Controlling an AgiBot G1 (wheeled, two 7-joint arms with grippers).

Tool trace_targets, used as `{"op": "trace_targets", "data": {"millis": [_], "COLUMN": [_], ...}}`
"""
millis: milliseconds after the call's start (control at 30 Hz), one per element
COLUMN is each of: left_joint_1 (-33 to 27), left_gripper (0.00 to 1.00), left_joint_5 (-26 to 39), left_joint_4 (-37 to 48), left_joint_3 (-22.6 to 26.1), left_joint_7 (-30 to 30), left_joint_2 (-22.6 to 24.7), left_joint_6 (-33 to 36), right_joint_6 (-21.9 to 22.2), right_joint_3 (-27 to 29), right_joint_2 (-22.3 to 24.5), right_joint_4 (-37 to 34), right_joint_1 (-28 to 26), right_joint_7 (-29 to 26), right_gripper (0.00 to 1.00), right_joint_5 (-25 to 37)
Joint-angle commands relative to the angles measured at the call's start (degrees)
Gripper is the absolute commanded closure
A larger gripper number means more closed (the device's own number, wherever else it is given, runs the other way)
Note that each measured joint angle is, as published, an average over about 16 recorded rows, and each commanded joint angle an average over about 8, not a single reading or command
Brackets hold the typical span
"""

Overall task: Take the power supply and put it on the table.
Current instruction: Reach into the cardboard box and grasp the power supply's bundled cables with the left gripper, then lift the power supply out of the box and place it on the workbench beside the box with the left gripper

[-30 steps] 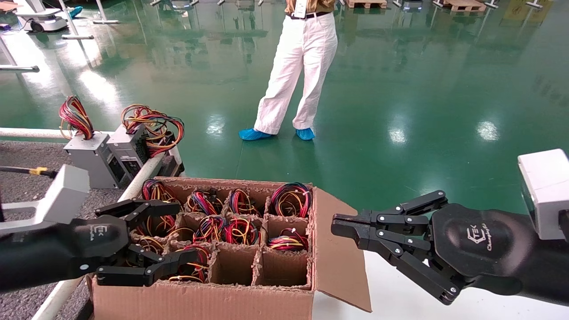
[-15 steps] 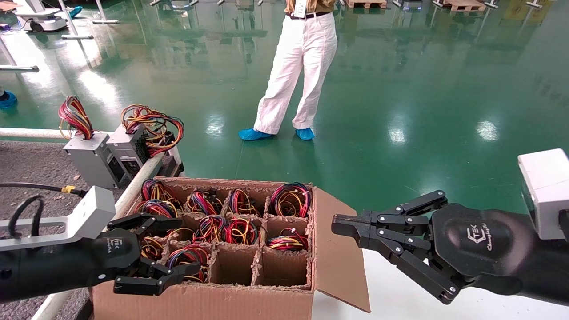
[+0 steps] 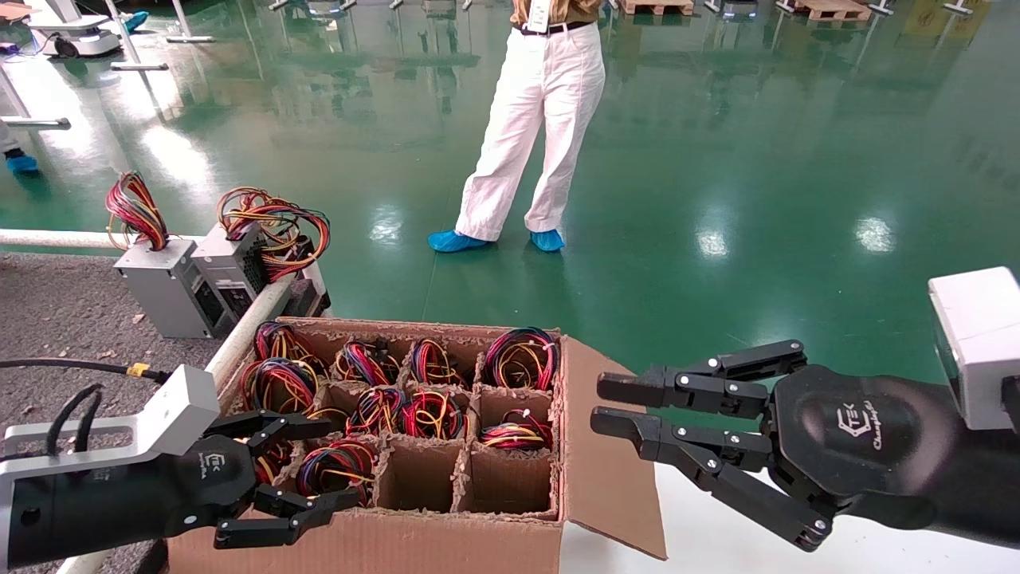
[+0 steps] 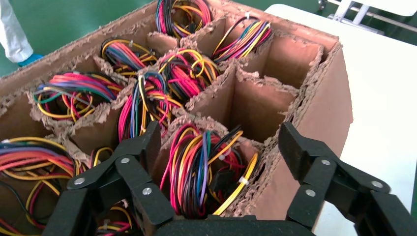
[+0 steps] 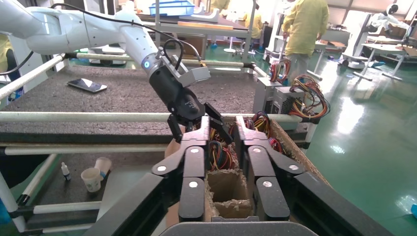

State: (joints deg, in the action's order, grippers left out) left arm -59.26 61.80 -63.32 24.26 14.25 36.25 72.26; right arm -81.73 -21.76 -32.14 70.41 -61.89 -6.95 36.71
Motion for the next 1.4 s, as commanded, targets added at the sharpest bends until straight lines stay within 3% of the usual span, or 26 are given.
{"op": "trace_targets", "data": {"millis": [33, 1400], "left_joint_1": [0.37, 2.16], "left_gripper": [1.0, 1.0], "left_joint_5": [0.16, -3.68], "left_joint_4": [0.09, 4.13], "left_joint_3": [0.0, -2.09], "left_joint_7": [-0.23, -2.68], "left_joint_2": [0.05, -0.63], "left_joint_6": [-0.43, 0.52], "right_joint_6": [0.0, 0.0], "right_joint_3": [0.0, 0.0], "right_joint_2": [0.0, 0.0], "right_joint_4": [0.0, 0.0], "right_joint_1": [0.0, 0.0], "right_joint_7": [0.0, 0.0], "right_gripper": [0.0, 0.0], "right_joint_5": [0.0, 0.0]}}
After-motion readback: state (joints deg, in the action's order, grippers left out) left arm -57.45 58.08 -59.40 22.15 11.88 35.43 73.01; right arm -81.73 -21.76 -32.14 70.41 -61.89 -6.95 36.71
